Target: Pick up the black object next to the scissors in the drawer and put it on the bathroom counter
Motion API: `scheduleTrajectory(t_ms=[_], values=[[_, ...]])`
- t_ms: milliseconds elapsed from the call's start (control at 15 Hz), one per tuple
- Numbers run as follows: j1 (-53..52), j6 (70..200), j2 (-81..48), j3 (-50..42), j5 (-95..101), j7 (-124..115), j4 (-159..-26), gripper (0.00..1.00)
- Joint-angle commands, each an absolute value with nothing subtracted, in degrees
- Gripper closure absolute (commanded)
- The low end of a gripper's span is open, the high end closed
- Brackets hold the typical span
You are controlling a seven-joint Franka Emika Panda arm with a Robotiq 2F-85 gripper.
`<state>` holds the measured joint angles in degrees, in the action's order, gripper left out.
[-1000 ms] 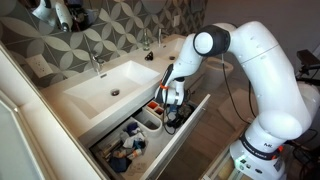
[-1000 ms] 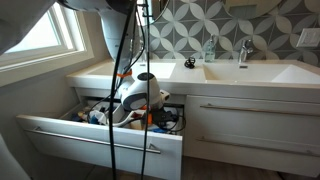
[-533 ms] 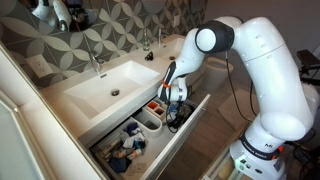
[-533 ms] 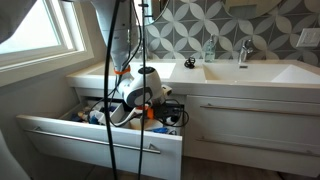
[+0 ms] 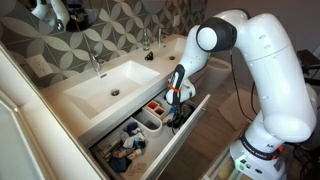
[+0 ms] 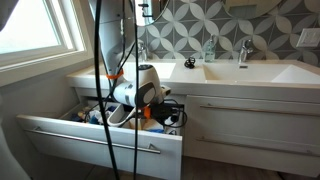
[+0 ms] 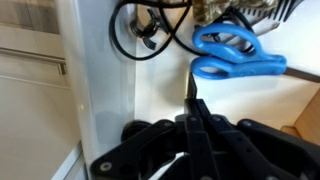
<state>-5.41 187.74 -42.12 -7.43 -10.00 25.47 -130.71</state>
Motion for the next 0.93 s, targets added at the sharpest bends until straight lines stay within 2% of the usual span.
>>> scheduleTrajectory(t_ms=[0, 467, 667, 867], values=[[-7.9, 187.6, -38.9, -10.7, -3.2, 18.3, -133.8, 0.99], [-9.9, 184.7, -28.8, -13.2, 2.0, 15.5, -140.5, 0.99], [-10.2, 178.4, -23.3, -14.2, 3.7, 14.9, -142.4, 0.99], [-5.3, 170.7, -16.3, -10.3, 5.2, 14.8, -143.7, 0.99]])
